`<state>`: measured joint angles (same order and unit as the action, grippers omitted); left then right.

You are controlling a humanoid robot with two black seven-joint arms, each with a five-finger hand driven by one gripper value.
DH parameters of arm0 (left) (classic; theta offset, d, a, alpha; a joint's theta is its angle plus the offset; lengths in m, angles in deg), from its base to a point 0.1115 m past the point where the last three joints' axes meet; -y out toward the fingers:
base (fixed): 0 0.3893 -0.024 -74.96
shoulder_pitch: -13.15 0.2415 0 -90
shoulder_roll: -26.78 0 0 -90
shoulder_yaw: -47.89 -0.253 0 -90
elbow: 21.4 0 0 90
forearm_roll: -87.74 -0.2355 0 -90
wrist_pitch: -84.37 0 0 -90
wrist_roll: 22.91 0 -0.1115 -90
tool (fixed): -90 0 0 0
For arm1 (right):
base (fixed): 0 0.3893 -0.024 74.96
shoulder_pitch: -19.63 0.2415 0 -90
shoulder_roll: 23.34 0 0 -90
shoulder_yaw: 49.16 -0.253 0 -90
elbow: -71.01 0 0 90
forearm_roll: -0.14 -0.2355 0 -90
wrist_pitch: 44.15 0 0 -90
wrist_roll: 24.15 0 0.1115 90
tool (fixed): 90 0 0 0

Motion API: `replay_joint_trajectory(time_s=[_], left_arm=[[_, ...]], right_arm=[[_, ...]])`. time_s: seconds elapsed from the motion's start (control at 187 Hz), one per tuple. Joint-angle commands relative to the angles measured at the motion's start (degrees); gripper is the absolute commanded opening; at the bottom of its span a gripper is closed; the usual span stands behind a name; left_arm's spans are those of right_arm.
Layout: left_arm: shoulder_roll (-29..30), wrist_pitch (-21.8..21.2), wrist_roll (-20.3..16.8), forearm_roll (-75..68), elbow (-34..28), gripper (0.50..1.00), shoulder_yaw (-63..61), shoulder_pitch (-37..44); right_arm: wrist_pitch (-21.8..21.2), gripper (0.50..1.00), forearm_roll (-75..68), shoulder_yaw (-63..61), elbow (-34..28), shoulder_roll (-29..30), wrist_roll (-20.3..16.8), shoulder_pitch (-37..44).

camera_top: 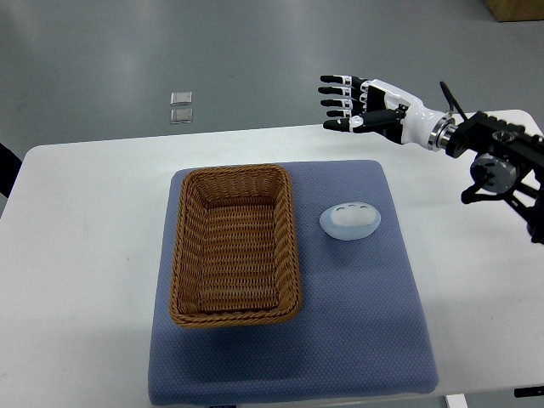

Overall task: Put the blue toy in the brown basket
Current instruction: 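Move the right hand down over the pale blue egg-shaped toy, then close the right hand fingers around the pale blue toy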

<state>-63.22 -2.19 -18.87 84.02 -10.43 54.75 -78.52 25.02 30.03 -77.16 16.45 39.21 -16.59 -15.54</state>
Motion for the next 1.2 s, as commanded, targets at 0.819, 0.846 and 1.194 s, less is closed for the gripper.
replay_joint_trajectory(time_s=[0.819, 0.846, 1.194], left_arm=[[0.0, 0.1, 0.0, 0.0, -0.1, 1.000, 0.1, 0.0], [0.0, 0.1, 0.0, 0.0, 0.0, 1.000, 0.1, 0.0], [0.0, 0.0, 0.0, 0.0, 0.2, 1.000, 0.0, 0.0]], right_arm=[[3.3, 0.909, 16.2, 51.7, -15.7, -2.9, -9.0, 33.7], [3.4, 0.909, 16.2, 51.7, -15.7, -2.9, -9.0, 32.9], [5.9, 0.909, 15.5, 44.8, -13.9, -2.8, -8.4, 23.2]])
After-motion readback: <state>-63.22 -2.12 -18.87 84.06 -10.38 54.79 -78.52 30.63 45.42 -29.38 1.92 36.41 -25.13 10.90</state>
